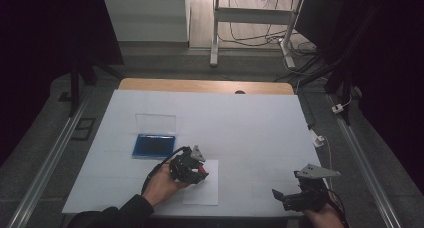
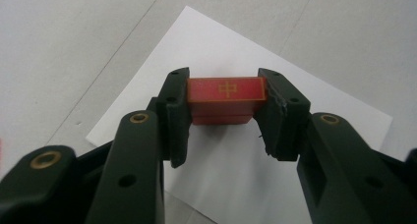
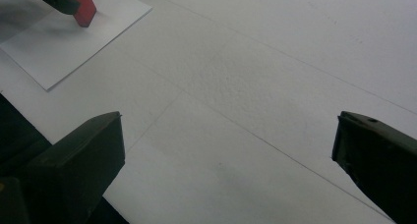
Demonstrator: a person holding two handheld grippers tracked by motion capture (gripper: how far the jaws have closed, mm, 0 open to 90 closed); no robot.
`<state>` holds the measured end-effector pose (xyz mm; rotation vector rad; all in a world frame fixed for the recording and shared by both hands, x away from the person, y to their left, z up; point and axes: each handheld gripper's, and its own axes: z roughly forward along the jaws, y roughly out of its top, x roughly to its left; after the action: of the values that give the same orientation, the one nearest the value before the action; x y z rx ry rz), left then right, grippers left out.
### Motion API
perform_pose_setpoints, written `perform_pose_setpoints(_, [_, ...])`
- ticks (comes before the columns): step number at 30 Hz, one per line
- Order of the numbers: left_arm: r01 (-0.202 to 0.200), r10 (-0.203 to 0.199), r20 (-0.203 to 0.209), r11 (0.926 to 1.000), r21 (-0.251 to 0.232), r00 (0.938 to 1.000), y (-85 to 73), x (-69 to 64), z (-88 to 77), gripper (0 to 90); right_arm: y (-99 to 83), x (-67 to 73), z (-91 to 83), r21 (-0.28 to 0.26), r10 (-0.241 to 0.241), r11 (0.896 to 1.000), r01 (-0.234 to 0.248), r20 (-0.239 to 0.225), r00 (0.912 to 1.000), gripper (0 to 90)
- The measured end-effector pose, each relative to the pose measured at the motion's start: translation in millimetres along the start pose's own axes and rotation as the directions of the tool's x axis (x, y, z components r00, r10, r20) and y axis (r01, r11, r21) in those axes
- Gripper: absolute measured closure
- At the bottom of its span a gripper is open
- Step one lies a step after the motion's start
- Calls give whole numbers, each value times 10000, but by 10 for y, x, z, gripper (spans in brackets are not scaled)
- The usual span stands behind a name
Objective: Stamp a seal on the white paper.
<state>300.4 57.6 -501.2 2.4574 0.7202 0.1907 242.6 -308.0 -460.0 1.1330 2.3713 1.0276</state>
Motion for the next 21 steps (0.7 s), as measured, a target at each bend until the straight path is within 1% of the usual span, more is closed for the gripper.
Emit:
perform_pose_setpoints(7, [154,-153,64,9997,-210,9999,-36,8,11,588,2,4,4,44,-55,10000,54,23,10000,0])
perform_pose_setpoints(9, [178,-177,30,9994,-299,9998,-52,-1,13,588,3,6,5,60,-64,10000,64,28,10000,0])
perform_pose_setpoints(16, [127,-135,-211,9993,-339,9997,-69,-37,15,589,5,11,8,109,-72,9999,72,28,10000,0])
perform_pose_setpoints(19, [348,-349,-1,9987,-362,9994,-69,-9,20,588,5,12,10,126,-86,9999,86,29,10000,0])
perform_pose_setpoints(20, [352,-350,103,9990,-282,9993,-66,7,20,587,5,13,11,115,-78,9999,77,28,10000,0])
perform_pose_setpoints(21, [526,-519,246,9982,-275,9983,-69,20,29,585,5,13,11,114,-81,9999,81,30,10000,0])
